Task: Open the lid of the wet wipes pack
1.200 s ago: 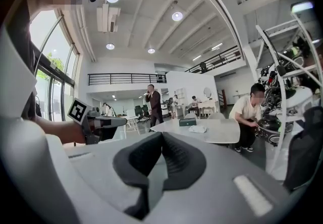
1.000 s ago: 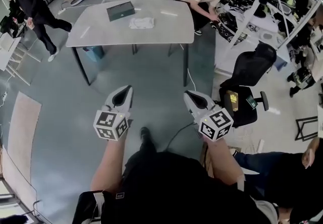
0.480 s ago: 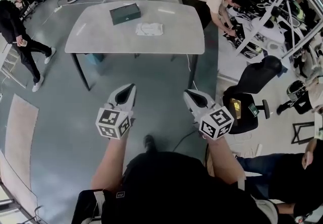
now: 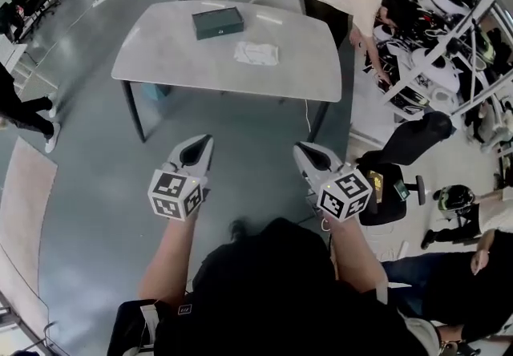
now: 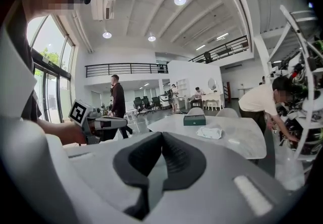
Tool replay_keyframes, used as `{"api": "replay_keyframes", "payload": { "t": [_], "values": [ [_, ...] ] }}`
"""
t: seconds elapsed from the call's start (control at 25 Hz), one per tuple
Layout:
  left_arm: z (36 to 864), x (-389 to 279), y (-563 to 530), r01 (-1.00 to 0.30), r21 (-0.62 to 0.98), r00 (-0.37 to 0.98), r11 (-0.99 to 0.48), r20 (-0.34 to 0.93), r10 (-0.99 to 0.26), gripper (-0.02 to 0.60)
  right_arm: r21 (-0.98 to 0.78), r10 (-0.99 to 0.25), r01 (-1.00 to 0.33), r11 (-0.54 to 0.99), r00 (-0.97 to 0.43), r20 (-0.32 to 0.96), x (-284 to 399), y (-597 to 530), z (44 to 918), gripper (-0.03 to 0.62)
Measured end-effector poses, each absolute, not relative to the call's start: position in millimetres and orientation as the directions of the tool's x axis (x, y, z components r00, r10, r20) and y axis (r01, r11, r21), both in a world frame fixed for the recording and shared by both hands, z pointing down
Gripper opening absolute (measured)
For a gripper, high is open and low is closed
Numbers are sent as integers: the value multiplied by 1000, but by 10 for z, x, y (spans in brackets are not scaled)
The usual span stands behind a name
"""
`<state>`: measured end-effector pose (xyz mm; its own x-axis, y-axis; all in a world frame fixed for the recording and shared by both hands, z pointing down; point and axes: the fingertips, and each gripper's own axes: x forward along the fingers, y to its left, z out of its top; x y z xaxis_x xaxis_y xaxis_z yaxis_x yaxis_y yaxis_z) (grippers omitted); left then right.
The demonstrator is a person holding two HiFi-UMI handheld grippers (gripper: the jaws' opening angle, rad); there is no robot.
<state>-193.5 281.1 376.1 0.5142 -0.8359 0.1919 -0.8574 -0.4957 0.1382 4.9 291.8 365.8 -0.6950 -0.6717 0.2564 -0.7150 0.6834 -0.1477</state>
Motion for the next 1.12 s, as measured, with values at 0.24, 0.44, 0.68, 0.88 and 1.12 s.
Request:
{"api": "replay_keyframes", "payload": {
  "t": [0.24,0.44,0.68,0.88,1.12],
  "values": [
    [3780,-2150,2604,-867,134,498,-480,191,-846,10,-157,-648,-693,703,-716,260,-184,2603,3694,2],
    [3821,-2222,2327,-877,135,481,-462,209,-852,9,-169,-636,-678,716,-732,245,-280,2185,3686,2],
    [3975,-2202,1810,-884,128,467,-449,251,-848,9,-212,-623,-667,714,-744,241,-275,1555,3852,2],
    [4152,-1966,1100,-883,122,468,-453,303,-830,10,-234,-601,-652,721,-757,258,-135,858,4049,2],
    [4191,-1549,64,-884,102,461,-455,344,-818,11,-275,-570,-633,724,-773,279,206,-96,4236,2]
  ]
}}
